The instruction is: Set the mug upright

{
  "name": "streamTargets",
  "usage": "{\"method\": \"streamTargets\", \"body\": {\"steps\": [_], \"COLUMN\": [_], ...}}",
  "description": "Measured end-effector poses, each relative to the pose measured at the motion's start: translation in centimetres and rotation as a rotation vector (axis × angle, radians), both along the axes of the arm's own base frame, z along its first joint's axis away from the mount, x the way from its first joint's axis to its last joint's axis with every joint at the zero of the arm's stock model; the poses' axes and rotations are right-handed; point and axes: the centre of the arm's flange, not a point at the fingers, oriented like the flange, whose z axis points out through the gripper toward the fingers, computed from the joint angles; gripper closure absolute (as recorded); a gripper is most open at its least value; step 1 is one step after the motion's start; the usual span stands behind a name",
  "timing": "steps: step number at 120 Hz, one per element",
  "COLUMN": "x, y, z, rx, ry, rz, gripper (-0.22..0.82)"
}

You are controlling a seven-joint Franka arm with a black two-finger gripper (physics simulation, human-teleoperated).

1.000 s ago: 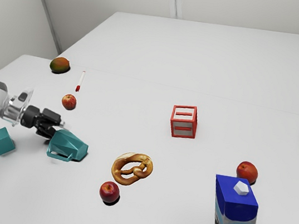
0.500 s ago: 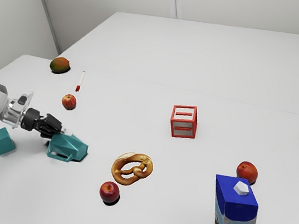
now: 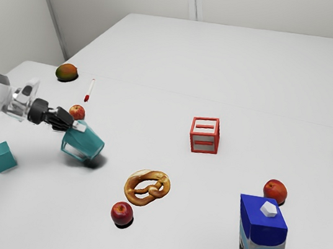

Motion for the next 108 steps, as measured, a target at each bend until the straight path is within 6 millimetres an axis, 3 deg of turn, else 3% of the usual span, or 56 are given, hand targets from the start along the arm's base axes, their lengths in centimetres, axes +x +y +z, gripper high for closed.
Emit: {"method": "streamTargets", "body": {"steps": [9, 26, 33, 52, 82, 108], "x": [3.0, 8.4, 9.8, 12.9, 15.8, 14.7], "y": [-2.2, -9.0, -11.5, -15.8, -15.8, -15.0], "z": [3.6, 8.6, 9.3, 8.9, 7.9, 6.1], "rx": [0.101, 0.367, 0.498, 0.829, 1.024, 0.938], "ry": [-0.030, -0.042, -0.042, -0.079, -0.166, -0.022], "rz": [-0.112, -0.361, -0.437, -0.516, -0.299, -0.194], "gripper": [0.79, 0.79, 0.79, 0.79, 0.79, 0.79]}}
